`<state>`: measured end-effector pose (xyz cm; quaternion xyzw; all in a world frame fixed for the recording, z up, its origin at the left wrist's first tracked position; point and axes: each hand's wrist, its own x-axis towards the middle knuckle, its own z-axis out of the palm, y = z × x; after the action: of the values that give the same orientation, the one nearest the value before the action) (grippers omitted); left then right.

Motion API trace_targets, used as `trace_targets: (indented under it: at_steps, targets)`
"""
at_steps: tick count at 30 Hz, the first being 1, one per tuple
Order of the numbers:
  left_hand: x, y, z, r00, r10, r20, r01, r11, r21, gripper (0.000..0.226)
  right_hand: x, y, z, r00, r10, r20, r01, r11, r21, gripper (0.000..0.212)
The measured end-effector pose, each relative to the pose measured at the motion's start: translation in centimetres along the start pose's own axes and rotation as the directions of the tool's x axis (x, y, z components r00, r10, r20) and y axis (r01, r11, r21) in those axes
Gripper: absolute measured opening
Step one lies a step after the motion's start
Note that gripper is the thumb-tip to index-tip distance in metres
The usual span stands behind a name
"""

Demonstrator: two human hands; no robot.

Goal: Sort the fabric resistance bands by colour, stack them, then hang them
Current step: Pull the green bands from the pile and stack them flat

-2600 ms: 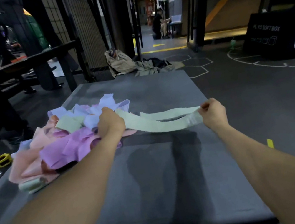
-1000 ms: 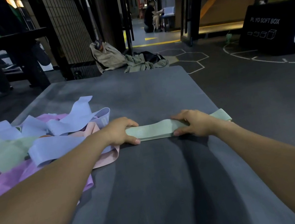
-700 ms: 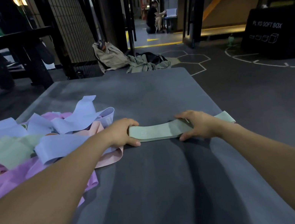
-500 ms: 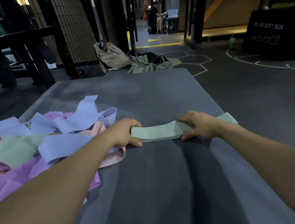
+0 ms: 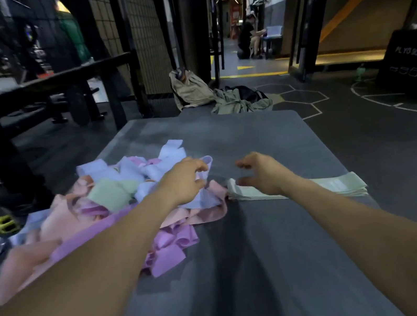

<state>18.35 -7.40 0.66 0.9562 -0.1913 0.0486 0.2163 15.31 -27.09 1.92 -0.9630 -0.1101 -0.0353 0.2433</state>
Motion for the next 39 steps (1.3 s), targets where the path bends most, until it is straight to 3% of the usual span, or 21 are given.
trace_targets:
  at_steps: [3,7,10,13,16,19,21,24,27,31,39]
  targets:
    - [-2.8,-2.2,-2.9,0.996,-0.041,-0.079,0.04,0.999,-0.013,0.031,0.4,-4.5,1.4,0.997,-0.069,-0.022,0.07,0.996,0.053,0.032]
    - [-6.2,-6.0,-6.7,0.981,-0.086,-0.174,0.094,0.995,0.036,0.033,1.4,-10.4,3.6,0.991,-0.137,0.006,0.137,0.99,0.039,0.037]
    - [-8.2,-9.1,-8.4,0.985,-0.134,-0.112,0.152,0.972,0.179,0.045,2.1,-14.1,5.2,0.984,-0.175,0.01,0.174,0.983,0.06,0.026]
    - [-9.6,-11.9,-8.5,0.987,-0.143,-0.075,0.153,0.978,0.144,0.055,2.8,-16.5,6.6,0.98,-0.197,0.02,0.197,0.98,0.039,0.019]
    - [-10.1,-13.4,-8.0,0.988,-0.134,-0.075,0.147,0.97,0.196,0.05,3.6,-17.4,7.9,0.969,-0.231,0.09,0.232,0.973,0.0,0.004]
    - [-10.0,-13.9,-8.0,0.978,-0.169,-0.123,0.196,0.945,0.262,0.038,4.1,-17.7,8.7,0.966,-0.222,0.132,0.227,0.974,-0.02,0.012]
    - [-9.8,-13.8,-8.5,0.966,-0.202,-0.162,0.231,0.954,0.19,0.021,4.0,-17.9,8.9,0.972,-0.196,0.131,0.2,0.98,-0.021,0.032]
    - [-9.4,-13.0,-9.4,0.95,-0.225,-0.217,0.24,0.97,0.045,0.013,3.9,-18.3,8.9,0.974,-0.191,0.122,0.187,0.981,0.045,0.036]
    - [-9.0,-11.5,-11.2,0.932,-0.216,-0.292,0.226,0.974,0.002,0.013,3.8,-19.4,8.4,0.975,-0.205,0.084,0.193,0.973,0.125,0.031]
    - [-8.9,-10.1,-14.4,0.897,-0.25,-0.366,0.209,0.967,-0.149,0.016,3.9,-21.3,6.3,0.983,-0.164,-0.088,0.182,0.947,0.265,0.025]
    - [-10.3,-8.2,-19.5,0.879,-0.185,-0.44,0.119,0.978,-0.173,0.015,2.9,-24.7,1.5,0.957,-0.195,-0.216,0.245,0.939,0.24,0.009]
